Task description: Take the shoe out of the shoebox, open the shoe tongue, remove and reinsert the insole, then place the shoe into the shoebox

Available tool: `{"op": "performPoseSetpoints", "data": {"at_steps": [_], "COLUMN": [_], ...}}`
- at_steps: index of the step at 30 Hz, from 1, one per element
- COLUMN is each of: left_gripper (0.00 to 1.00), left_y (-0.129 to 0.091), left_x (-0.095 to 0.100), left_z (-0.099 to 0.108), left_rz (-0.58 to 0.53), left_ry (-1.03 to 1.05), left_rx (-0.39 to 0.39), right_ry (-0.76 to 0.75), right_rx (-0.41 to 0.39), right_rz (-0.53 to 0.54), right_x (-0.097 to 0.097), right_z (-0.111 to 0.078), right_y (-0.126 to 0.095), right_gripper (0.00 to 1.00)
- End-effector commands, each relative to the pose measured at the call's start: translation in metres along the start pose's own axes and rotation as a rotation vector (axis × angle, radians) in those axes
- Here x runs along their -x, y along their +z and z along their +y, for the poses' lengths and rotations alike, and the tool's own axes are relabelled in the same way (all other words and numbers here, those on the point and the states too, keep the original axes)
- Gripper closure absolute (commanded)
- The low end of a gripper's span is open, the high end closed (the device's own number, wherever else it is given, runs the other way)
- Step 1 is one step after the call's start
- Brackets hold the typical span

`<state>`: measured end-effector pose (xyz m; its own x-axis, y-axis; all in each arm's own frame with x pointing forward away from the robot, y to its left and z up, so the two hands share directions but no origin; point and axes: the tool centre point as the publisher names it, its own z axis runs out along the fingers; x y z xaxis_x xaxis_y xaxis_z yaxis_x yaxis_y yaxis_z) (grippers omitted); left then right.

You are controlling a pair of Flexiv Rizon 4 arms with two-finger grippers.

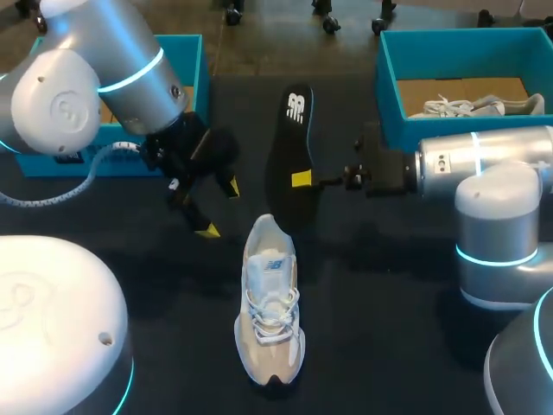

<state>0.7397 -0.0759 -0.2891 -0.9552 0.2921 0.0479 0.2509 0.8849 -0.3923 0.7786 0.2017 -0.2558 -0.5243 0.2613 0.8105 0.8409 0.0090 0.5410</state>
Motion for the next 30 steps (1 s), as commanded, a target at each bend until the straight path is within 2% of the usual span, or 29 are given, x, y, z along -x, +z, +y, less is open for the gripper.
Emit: {"op": "performPoseSetpoints", "data": {"at_steps": [1, 5, 7, 17, 19, 23, 30], "left_gripper": [0.00, 0.00, 0.00, 0.00, 0.00, 0.00, 0.00], "left_y": [0.020, 0.027, 0.029, 0.029, 0.037, 0.051, 0.057], "left_x": [-0.007, -0.009, -0.008, -0.008, -0.007, -0.005, -0.007], "left_z": [0.001, 0.001, 0.002, 0.002, 0.005, 0.014, 0.016], "left_rz": [-0.021, -0.025, -0.015, -0.015, -0.014, -0.005, -0.015], "left_ry": [0.002, 0.000, -0.003, -0.003, -0.008, -0.015, -0.010], "left_rx": [-0.001, -0.013, 0.000, 0.000, -0.028, -0.057, -0.070], "right_ry": [-0.021, -0.035, -0.030, -0.030, -0.031, -0.056, -0.106], "right_rx": [0.027, 0.030, 0.027, 0.027, 0.021, 0.037, 0.084], "right_rz": [0.014, 0.036, -0.003, -0.003, -0.008, -0.018, 0.024], "right_x": [0.003, 0.003, 0.004, 0.004, 0.004, 0.001, -0.001], "right_z": [-0.003, -0.006, -0.009, -0.009, -0.009, -0.006, -0.001], "right_y": [0.013, 0.020, 0.024, 0.024, 0.026, 0.031, 0.032], "right_gripper": [1.00, 1.00, 1.00, 1.00, 1.00, 1.00, 1.00]}}
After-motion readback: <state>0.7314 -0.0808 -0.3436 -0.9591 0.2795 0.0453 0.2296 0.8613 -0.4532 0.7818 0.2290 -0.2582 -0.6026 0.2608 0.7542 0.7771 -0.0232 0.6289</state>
